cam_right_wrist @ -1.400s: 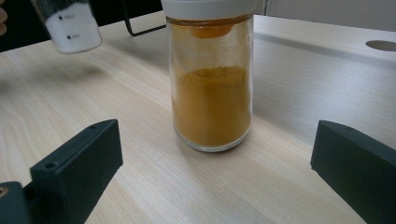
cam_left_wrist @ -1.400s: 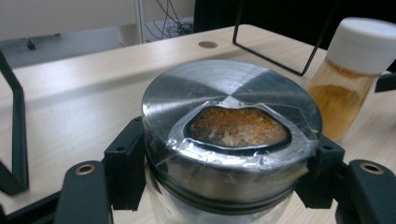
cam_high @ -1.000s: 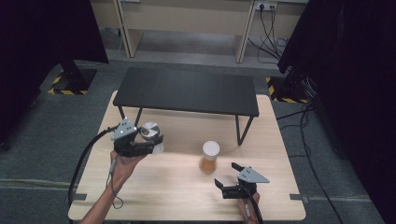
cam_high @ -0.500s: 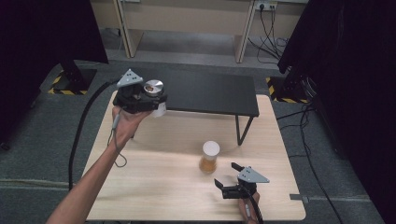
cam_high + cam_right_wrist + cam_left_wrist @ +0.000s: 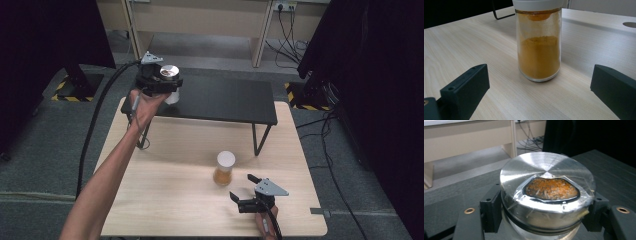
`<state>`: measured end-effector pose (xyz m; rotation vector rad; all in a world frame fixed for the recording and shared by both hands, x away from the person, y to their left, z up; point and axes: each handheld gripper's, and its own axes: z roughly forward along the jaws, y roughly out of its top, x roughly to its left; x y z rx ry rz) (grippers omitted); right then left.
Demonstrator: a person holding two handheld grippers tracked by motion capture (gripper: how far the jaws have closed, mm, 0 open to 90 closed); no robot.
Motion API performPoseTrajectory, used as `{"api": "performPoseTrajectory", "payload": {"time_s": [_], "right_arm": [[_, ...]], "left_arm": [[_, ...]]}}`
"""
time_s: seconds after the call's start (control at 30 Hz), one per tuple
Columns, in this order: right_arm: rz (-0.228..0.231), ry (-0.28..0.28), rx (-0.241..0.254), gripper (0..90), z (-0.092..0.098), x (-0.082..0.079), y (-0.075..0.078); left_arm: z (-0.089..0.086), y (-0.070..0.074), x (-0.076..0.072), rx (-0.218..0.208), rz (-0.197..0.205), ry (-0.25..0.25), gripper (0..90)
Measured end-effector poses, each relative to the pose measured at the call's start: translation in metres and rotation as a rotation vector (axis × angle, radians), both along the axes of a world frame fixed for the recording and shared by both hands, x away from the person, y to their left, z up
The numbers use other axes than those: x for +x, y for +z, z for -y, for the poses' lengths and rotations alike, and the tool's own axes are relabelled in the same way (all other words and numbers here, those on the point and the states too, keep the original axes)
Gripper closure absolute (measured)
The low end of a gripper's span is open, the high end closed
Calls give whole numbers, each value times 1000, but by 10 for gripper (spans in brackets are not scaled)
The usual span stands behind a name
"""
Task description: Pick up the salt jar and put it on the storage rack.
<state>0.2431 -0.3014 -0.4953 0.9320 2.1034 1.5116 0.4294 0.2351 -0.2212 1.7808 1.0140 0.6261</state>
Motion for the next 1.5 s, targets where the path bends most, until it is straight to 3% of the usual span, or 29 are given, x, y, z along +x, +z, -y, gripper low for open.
{"api": "performPoseTrajectory", "payload": {"time_s": [0.2, 0.43, 0.57, 0.87, 0.97, 1.07, 1.13, 1.3, 1.43, 1.5], "right_arm": [[0, 1, 0, 20, 0, 0, 0], [-1, -6, 6, 20, 0, -1, 0], [-1, -9, 5, 20, 0, -1, 0], [-1, -9, 3, 20, 0, -1, 0], [0, -10, 3, 20, 0, -1, 0], [-1, -10, 6, 20, 0, -1, -1], [-2, -16, 16, 20, 1, -2, -1], [-4, -13, 16, 20, 1, -1, -1], [-1, -10, 9, 20, 0, -1, -1], [0, -11, 4, 20, 0, -2, 0]], "left_arm": [[-1, -4, 14, 10, -11, 38, 313], [-2, -15, 23, 3, -23, 50, 313], [-2, -22, 26, -12, -22, 48, 312], [-1, -26, 22, 2, 9, 39, 304], [-5, -24, 18, -7, 16, 18, 185], [-11, -19, 6, 10, 29, 11, 133], [-26, -20, -6, -31, 46, -1, 119], [-63, -21, -41, -108, 44, -27, 67], [-81, -21, -76, -117, 32, -63, 45], [-87, -21, -90, -110, -11, -96, 30]]}}
